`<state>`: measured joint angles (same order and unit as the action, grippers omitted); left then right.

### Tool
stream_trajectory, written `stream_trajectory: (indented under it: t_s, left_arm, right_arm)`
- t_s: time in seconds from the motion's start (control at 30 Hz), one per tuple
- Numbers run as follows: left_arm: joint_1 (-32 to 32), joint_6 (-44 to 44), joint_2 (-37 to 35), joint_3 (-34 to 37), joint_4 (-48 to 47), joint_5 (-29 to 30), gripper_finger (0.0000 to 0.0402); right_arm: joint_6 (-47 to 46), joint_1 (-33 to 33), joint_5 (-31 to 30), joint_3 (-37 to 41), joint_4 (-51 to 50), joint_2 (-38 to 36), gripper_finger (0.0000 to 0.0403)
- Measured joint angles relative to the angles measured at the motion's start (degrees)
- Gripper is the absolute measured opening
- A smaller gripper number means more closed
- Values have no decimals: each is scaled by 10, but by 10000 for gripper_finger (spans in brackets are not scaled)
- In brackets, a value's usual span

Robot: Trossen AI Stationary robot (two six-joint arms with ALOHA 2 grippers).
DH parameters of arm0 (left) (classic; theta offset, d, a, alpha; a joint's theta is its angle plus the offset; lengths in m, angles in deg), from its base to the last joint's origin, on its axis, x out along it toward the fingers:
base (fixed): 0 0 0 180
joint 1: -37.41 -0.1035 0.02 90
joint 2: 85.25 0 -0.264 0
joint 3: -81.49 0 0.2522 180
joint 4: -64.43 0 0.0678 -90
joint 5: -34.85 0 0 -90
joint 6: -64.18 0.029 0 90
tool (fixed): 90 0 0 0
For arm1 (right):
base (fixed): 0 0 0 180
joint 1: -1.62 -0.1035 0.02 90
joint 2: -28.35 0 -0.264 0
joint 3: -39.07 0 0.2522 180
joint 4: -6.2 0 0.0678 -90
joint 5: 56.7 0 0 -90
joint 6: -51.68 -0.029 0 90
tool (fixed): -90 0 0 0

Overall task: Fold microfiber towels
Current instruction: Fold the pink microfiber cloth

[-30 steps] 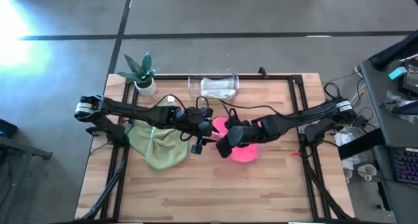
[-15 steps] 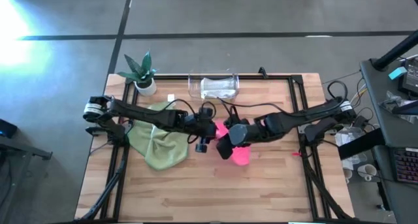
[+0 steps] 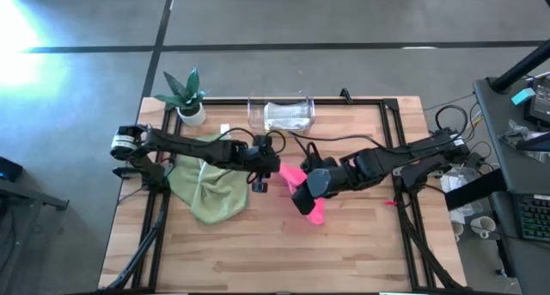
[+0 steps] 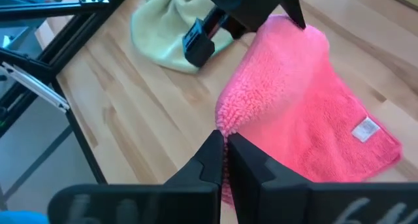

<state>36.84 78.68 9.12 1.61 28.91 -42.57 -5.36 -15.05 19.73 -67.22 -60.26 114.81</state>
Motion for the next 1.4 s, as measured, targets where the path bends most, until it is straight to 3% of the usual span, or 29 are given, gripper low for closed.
stream_trajectory:
  t_s: [0.73, 0.83, 1.1, 1.4]
  left_arm:
    - [-16, 81, -10, 0, -72, 10, 31]
    - [-16, 96, -30, 0, -98, 8, 6]
    - [-16, 104, -106, -3, -135, -33, 1]
    - [-15, 105, -202, -45, -164, -35, 0]
  right_arm:
    - [-5, -29, 5, 0, -43, 0, 8]
    - [-21, -28, 5, 0, -81, 0, 8]
    - [-14, -28, -3, 0, -105, 0, 8]
    - [96, -2, -98, 0, -100, -19, 8]
